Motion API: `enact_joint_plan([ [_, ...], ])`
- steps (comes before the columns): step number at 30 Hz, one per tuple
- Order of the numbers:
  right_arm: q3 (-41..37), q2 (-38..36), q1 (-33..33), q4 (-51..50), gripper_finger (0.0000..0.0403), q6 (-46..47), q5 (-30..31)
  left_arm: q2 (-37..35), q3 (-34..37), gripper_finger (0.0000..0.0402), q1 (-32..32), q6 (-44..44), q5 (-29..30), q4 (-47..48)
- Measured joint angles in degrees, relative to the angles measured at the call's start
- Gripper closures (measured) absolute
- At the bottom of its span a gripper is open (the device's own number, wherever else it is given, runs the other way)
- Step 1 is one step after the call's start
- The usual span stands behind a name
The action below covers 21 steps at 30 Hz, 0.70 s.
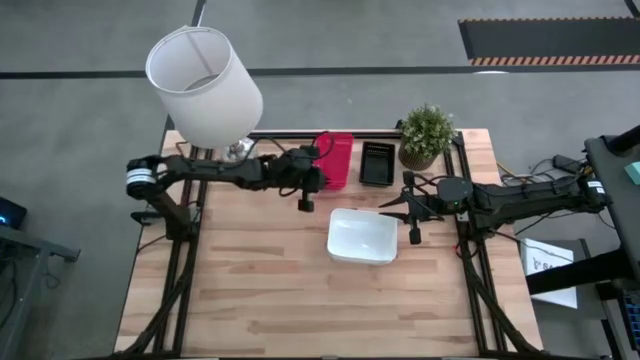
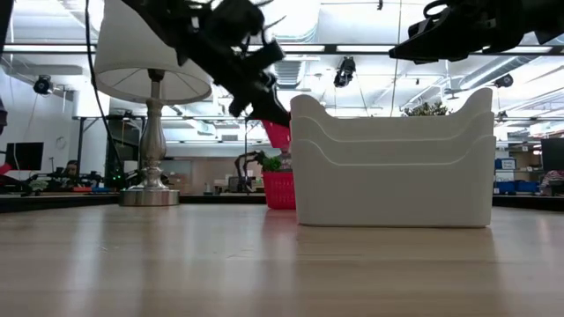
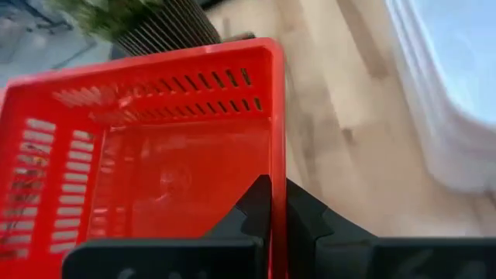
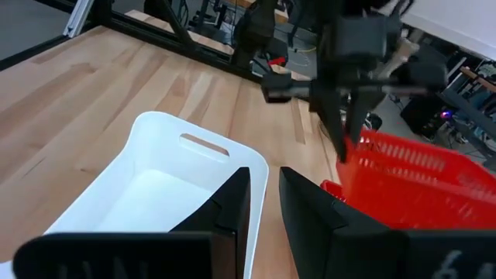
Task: Stack baskets by color
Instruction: Stack the bottom red bin into the other red bins
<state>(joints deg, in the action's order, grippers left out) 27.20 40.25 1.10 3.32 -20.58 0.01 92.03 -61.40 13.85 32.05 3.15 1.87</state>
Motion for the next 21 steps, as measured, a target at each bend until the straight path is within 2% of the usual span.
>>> enact_joint_plan([
  [3,0.0,0.0,0.0,0.0,0.0339,-0.1,0.0,1.8,-0.8,0.0401,1.9,1.4,-0.7,0.7],
  [7,0.0,0.0,0.0,-0.1,0.0339,-0.2,0.0,3.2,-0.8,0.0401,4.6,1.3,-5.4,0.6],
  [21,-0.9,0.0,0.0,-0.1,0.0339,-1.1,0.1,5.9,-0.8,0.0401,5.7,-1.6,-6.1,0.0],
])
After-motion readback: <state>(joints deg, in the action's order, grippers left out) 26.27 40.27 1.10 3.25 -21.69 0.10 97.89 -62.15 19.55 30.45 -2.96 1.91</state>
